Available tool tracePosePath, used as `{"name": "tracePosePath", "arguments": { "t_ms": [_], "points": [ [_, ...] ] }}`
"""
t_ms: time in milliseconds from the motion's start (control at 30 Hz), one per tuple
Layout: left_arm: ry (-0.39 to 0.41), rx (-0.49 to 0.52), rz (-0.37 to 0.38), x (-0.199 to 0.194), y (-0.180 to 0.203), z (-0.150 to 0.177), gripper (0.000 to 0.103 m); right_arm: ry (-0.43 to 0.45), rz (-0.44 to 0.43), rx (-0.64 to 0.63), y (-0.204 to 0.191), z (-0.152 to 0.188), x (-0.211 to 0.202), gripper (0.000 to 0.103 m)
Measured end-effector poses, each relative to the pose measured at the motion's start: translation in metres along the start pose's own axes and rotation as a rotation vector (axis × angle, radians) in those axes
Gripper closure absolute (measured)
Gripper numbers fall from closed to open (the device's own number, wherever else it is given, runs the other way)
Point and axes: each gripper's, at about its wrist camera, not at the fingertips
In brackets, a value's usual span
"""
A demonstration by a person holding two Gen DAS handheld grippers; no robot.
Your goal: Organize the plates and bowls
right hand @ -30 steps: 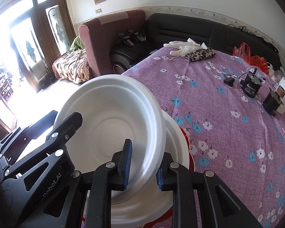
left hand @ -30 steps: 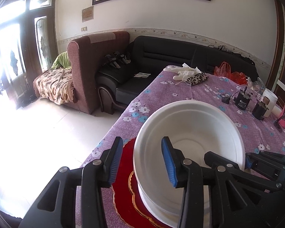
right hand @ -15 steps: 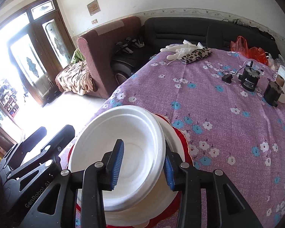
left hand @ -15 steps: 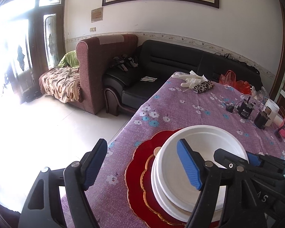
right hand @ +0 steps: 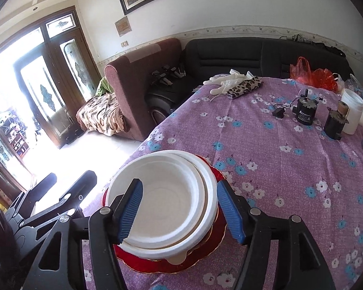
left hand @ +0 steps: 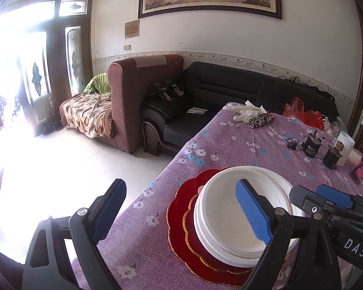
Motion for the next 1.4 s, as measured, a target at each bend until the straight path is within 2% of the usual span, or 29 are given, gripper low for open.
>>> {"name": "tracePosePath", "arguments": {
  "t_ms": [100,367,733,1033,1267,1400],
  "points": [
    [0.032,0.005,-0.02,-0.015,0.003,0.001,0.01,0.029,0.004,-0.013,0.002,0.006,-0.015,0.028],
    [0.13,-0.019,-0.026,-0.061,0.013,0.008,0.0,0.076,0.009,-0.021,0.017,0.028,-0.049,0.025],
    [0.189,0.0,0.014,-0.105,0.044,0.025,0.0,0.122,0.046,-0.018,0.05,0.064,-0.084,0.022],
    [0.249,0.003,0.049,-0.129,0.065,0.042,0.0,0.155,0.081,-0.044,0.063,0.084,-0.1,0.018],
    [0.243,-0.044,0.025,-0.131,0.064,0.053,0.0,0.149,0.085,-0.06,0.065,0.098,-0.098,0.018],
    [0.186,-0.074,0.086,-0.12,0.057,0.053,0.0,0.133,0.081,-0.055,0.066,0.103,-0.094,0.018]
  ]
}}
Point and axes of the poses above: each gripper's, at about its wrist camera, not at the fingertips, and x roughly the way its jaws point, y to its right, z to its underside, and after that the axes turned 7 degrees about x, right-handed
